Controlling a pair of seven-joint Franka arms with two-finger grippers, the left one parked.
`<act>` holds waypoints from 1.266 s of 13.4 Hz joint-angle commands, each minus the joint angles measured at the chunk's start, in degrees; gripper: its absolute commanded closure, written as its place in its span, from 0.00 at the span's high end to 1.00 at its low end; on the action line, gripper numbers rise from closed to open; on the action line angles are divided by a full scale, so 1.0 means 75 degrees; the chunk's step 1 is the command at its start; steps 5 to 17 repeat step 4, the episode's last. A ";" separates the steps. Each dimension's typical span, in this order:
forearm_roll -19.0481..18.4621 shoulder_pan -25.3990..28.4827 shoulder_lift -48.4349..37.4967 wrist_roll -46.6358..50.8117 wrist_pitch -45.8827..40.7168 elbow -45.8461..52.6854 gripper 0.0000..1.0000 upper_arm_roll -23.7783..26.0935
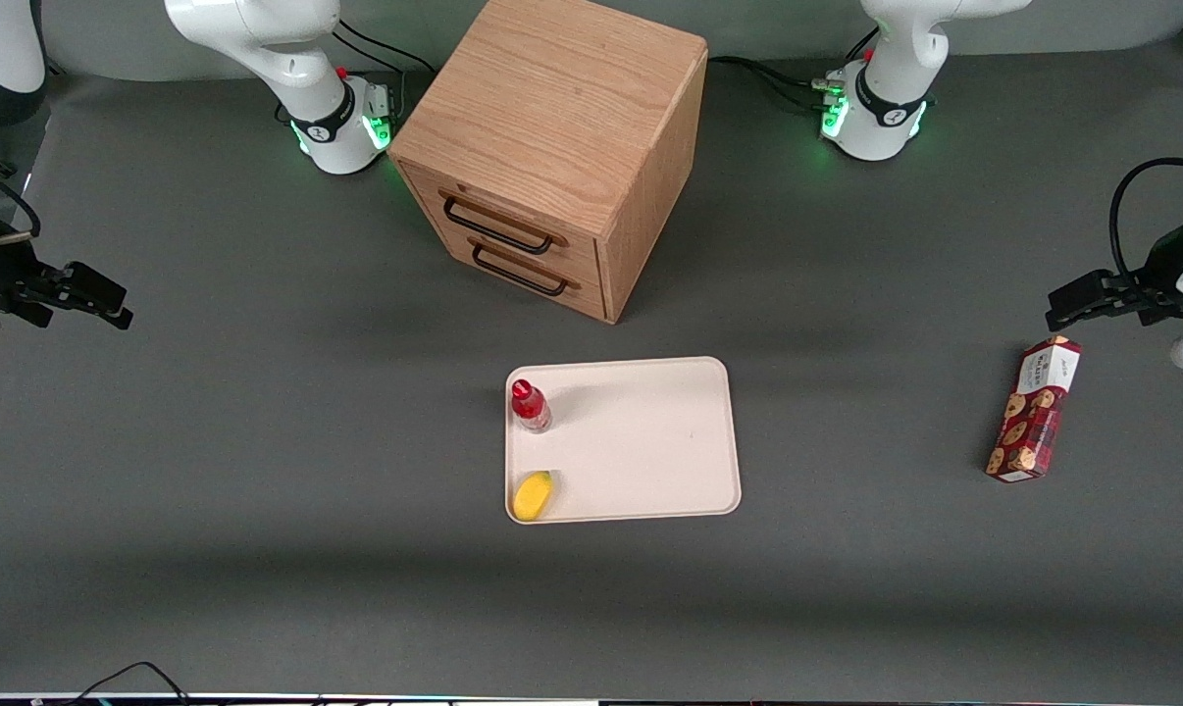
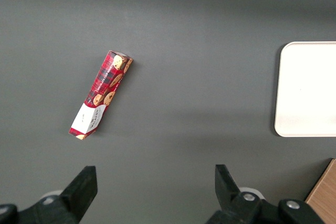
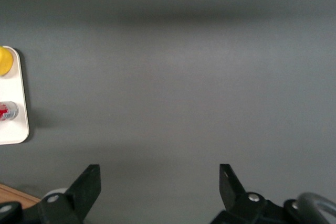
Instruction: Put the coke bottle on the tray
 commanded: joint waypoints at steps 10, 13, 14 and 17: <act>0.0244 0.0145 -0.0218 -0.0212 -0.0610 -0.0008 1.00 0.0009; 0.0244 0.0145 -0.0218 -0.0212 -0.0610 -0.0008 1.00 0.0009; 0.0244 0.0145 -0.0218 -0.0212 -0.0610 -0.0008 1.00 0.0009; 0.0244 0.0145 -0.0218 -0.0212 -0.0610 -0.0008 1.00 0.0009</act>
